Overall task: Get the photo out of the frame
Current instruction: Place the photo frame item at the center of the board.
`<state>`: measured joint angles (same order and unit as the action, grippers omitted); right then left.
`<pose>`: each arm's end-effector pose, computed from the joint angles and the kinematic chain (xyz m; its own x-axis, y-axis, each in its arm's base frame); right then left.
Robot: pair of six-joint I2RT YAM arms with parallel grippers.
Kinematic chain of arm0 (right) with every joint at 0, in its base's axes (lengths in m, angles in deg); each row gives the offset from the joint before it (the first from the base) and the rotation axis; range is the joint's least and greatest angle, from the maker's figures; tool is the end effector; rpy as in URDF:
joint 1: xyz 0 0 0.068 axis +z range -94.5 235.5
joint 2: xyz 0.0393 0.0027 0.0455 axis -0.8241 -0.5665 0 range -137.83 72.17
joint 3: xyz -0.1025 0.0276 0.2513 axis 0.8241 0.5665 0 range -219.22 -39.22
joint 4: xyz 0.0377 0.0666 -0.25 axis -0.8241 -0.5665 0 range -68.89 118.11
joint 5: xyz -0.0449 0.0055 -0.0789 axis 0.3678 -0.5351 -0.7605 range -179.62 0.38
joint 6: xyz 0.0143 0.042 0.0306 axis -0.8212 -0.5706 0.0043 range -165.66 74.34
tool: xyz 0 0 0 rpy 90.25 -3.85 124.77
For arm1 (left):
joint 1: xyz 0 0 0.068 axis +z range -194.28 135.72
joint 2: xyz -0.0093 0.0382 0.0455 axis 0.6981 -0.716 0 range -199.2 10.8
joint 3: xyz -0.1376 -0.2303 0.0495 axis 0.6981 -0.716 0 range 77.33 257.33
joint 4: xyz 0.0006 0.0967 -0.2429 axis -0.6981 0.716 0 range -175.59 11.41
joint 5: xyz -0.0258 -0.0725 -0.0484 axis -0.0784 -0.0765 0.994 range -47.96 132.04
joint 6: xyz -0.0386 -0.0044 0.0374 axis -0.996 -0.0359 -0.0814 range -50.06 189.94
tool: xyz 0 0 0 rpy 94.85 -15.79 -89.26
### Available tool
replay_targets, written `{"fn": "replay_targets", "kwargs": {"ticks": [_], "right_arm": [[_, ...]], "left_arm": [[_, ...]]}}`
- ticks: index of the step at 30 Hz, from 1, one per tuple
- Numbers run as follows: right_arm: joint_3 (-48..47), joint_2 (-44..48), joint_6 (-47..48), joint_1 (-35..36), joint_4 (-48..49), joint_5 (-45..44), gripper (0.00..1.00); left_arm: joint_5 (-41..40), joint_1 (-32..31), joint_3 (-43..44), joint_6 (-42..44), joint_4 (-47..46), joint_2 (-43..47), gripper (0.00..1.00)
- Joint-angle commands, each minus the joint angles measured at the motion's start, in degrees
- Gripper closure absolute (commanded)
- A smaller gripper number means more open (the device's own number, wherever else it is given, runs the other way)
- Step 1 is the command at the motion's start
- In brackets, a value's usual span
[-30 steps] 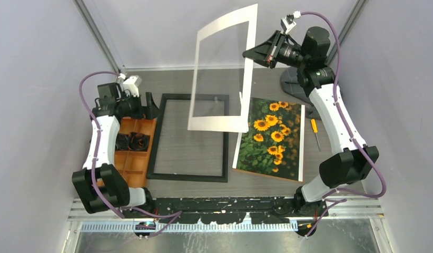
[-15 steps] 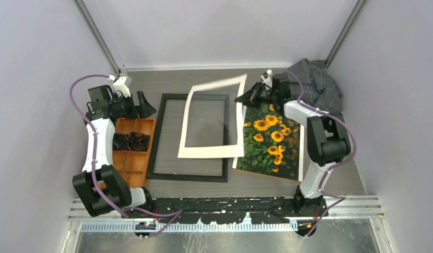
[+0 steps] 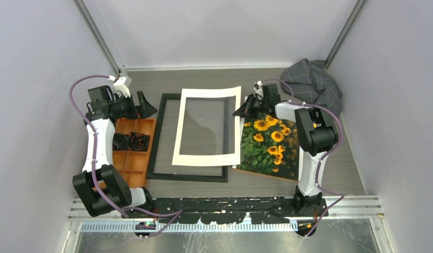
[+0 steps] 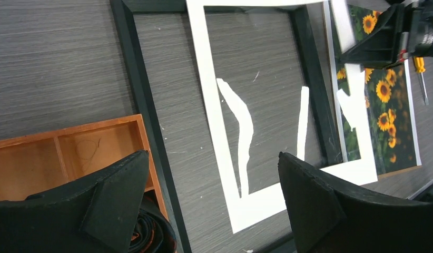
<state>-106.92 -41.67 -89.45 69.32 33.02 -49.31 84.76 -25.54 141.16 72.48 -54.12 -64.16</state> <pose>0.3983 0.1217 0.1532 -0.9150 0.3183 -0.2477 -0.0295 0.5596 0.8282 0.2703 0.0661 0.3123 -0.6297 -0.1792 -0.7559 0.2652 0.8650 -0.4260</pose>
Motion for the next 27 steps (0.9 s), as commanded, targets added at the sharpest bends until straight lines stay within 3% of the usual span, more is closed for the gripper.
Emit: {"fn": "replay_targets", "kwargs": {"ticks": [1,11,16,21,22,23,27], "right_arm": [[-2.43,-1.05,5.04,2.43,-2.62,-0.03,0.99],[-1.7,0.12,1.7,5.38,1.33,-2.66,0.93],[-0.2,2.19,3.06,6.21,1.29,-4.78,0.66],[-1.85,8.18,13.46,6.27,-9.65,-8.56,0.29],[-2.04,10.29,16.14,6.28,-11.72,-9.73,0.11],[-1.92,12.54,19.1,6.29,-13.98,-12.18,0.02],[-0.79,21.47,29.43,6.31,-20.88,-22.59,0.0]], "left_arm": [[2.65,0.52,-0.37,-0.9,-2.36,0.52,0.06],[3.6,0.58,-0.7,-1.19,-2.67,0.51,0.06],[4.01,0.62,-0.79,-1.49,-2.77,0.25,0.06],[3.68,0.62,-0.43,-1.27,-2.43,0.87,0.06],[3.42,0.56,-0.42,-1.31,-2.48,1.13,0.06],[3.24,0.56,-0.34,-1.36,-2.6,1.35,0.06],[3.62,0.42,0.76,-1.57,-2.86,1.58,0.06]]}}
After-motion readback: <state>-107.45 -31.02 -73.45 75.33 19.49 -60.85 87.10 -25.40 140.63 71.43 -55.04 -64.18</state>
